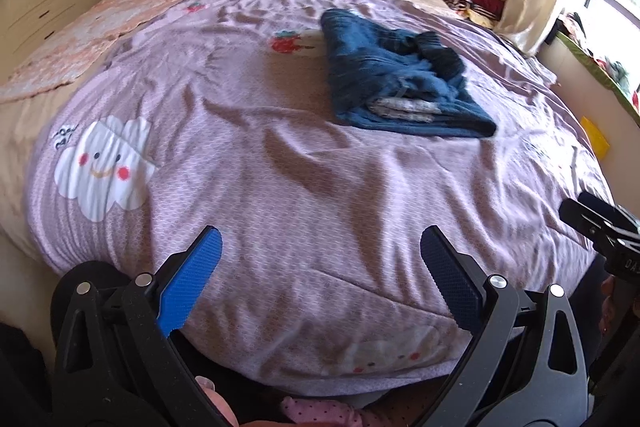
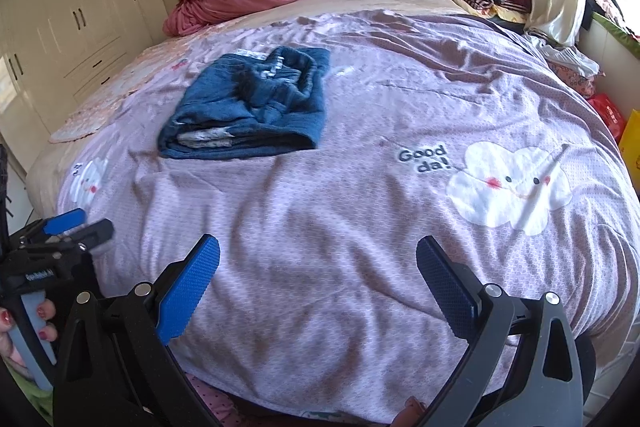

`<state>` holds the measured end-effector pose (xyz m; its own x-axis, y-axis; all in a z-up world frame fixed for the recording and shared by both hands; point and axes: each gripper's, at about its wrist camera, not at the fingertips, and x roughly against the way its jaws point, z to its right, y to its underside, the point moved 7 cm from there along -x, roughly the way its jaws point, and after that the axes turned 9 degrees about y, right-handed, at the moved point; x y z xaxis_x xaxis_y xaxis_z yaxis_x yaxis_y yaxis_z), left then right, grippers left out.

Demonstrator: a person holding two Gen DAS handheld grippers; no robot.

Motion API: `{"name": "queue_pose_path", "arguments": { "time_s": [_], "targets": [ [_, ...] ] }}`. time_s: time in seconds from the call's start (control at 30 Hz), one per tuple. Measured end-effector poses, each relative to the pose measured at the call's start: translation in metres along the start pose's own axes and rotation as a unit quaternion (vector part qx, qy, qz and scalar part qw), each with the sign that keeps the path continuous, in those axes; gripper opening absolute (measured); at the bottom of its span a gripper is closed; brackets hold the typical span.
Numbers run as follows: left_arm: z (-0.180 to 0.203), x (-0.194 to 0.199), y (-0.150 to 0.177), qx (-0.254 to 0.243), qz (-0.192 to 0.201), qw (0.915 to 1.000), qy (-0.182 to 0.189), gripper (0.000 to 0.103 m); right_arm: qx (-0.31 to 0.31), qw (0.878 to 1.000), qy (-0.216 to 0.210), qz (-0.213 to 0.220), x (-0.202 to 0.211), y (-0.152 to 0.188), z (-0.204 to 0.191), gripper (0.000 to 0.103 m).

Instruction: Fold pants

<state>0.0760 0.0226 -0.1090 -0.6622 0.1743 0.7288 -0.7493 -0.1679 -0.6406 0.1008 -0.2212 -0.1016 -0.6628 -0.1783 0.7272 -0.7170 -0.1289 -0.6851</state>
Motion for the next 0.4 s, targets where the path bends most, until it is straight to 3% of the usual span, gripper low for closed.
{"name": "queue_pose_path", "arguments": {
  "time_s": [0.13, 0.2, 0.4],
  "targets": [
    [-0.029, -0.004, -0.020, 0.028, 0.008, 0.9996, 0.006, 0.093, -0.033, 0.999, 0.027, 0.000, -0.013, -0.011, 0.041, 0.098],
    [-0.056, -0.012, -0.039, 0.038, 0.009, 0.9990, -0.020, 0.093, -0.051, 0.998, 0.045, 0.002, -0.020, -0.022, 0.071, 0.098],
    [-0.182, -0.065, -0.115, 0.094, -0.012, 0.9879, -0.123, 0.093, -0.111, 0.980, 0.163, -0.013, -0.059, -0.073, 0.212, 0.098]
  ]
}}
